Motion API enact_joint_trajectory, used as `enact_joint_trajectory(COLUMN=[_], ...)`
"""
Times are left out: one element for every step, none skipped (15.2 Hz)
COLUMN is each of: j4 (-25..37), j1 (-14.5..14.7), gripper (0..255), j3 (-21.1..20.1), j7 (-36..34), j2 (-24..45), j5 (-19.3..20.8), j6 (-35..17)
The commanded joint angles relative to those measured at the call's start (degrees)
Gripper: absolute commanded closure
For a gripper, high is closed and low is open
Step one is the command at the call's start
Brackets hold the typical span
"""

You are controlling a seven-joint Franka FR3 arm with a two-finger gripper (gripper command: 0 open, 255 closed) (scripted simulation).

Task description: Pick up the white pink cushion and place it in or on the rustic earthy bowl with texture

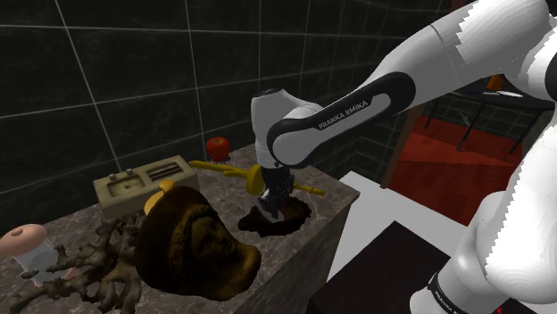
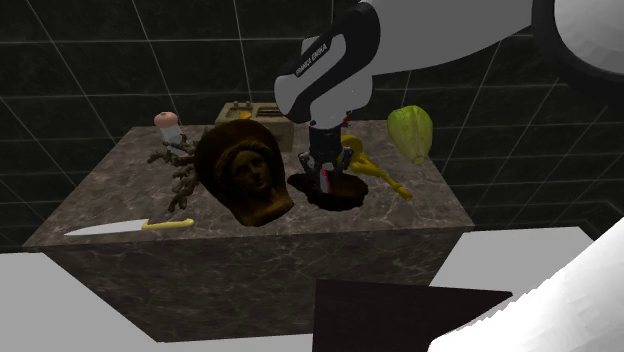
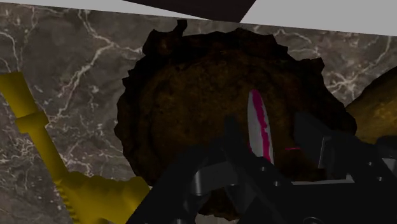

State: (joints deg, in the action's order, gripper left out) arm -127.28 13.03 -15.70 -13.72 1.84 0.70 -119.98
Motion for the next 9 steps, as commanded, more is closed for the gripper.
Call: enact_joint_trajectory(j4=[-0.1, -0.1, -0.1, -0.1, 0.0, 1.2, 2.6, 4.0, 5.2], j1=[0.0, 0.0, 0.0, 0.0, 0.0, 0.0, 0.0, -0.1, -0.1], gripper=[0, 0, 0, 0, 0, 0, 0, 0, 0], j3=[0.0, 0.0, 0.0, 0.0, 0.0, 0.0, 0.0, 0.0, 0.0], j7=[0.0, 0.0, 0.0, 0.0, 0.0, 0.2, 0.3, 0.4, 0.5], j2=[0.1, 0.1, 0.1, 0.1, 0.1, -0.6, -1.2, -1.8, -2.1], j5=[0.0, 0.0, 0.0, 0.0, 0.0, -0.2, -0.4, -0.6, -0.7], j6=[-0.1, -0.1, -0.1, 0.0, 0.1, 2.0, 3.9, 5.9, 7.4])
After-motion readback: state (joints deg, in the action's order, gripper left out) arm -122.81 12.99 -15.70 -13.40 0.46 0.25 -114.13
